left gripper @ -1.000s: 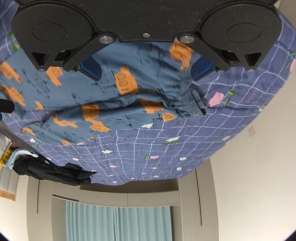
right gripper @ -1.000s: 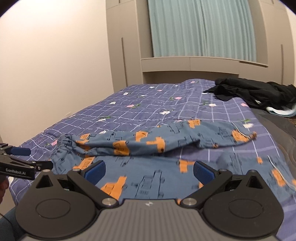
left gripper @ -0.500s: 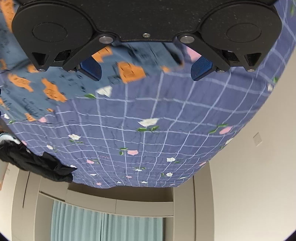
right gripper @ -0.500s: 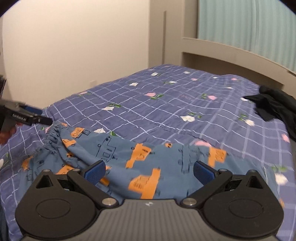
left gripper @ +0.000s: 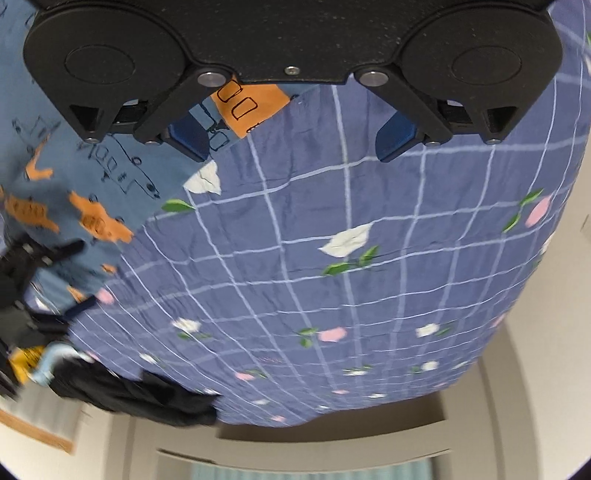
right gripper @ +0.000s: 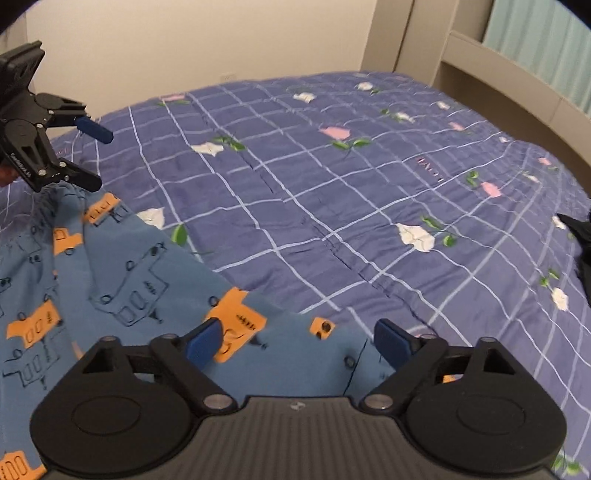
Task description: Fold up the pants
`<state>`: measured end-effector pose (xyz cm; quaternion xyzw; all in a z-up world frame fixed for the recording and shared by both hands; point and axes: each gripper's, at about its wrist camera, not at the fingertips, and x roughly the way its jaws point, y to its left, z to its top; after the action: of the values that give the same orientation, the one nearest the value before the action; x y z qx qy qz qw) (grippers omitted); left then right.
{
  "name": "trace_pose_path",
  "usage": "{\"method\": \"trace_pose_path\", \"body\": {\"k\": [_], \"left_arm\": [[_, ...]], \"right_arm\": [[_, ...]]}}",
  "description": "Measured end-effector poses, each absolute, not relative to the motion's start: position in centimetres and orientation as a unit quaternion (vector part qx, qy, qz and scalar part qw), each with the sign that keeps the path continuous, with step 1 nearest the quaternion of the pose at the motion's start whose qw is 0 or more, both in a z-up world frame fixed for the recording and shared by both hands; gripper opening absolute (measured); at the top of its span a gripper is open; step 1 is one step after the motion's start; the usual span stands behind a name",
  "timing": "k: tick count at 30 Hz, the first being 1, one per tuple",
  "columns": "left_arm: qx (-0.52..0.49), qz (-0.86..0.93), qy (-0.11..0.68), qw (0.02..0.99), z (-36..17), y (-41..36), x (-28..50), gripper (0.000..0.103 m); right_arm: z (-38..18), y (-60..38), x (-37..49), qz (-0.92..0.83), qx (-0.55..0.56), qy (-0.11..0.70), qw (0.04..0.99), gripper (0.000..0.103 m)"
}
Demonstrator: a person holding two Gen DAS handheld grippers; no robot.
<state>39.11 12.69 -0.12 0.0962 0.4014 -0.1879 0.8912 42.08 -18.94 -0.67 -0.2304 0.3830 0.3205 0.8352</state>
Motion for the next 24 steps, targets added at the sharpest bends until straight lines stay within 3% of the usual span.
{"method": "trace_pose_path", "body": {"k": [7, 11, 15, 18, 20, 24], "left_arm": [[0.145, -0.238, 0.449, 0.849, -1.2, 11.4, 40.5, 0.080], [0.173, -0.250, 0.487, 0.819, -2.0, 10.6, 41.0, 0.054], [0.167, -0.258, 0.505, 0.807, -2.1, 10.4, 41.2, 0.037], [0.169, -0.262, 0.508, 0.803, -2.1, 9.9, 41.0, 0.026], [0.180, -0.268, 0.507, 0.799, -2.1, 9.5, 40.5, 0.015], [0.200, -0.261, 0.502, 0.800, -2.0, 8.7, 39.7, 0.001]], "right_arm": [[-2.3, -17.4, 45.1, 0.373, -0.259, 0.419, 0.786, 0.085], [-3.1, -16.8, 45.7, 0.377, -0.277, 0.443, 0.765, 0.075], [-3.7, -16.4, 46.2, 0.368, -0.289, 0.457, 0.757, 0.071], [-3.5, -16.5, 46.2, 0.369, -0.285, 0.464, 0.753, 0.053], [-3.3, -16.5, 46.1, 0.369, -0.286, 0.465, 0.752, 0.033], [-3.0, -16.6, 45.5, 0.359, -0.288, 0.469, 0.754, 0.014]]}}
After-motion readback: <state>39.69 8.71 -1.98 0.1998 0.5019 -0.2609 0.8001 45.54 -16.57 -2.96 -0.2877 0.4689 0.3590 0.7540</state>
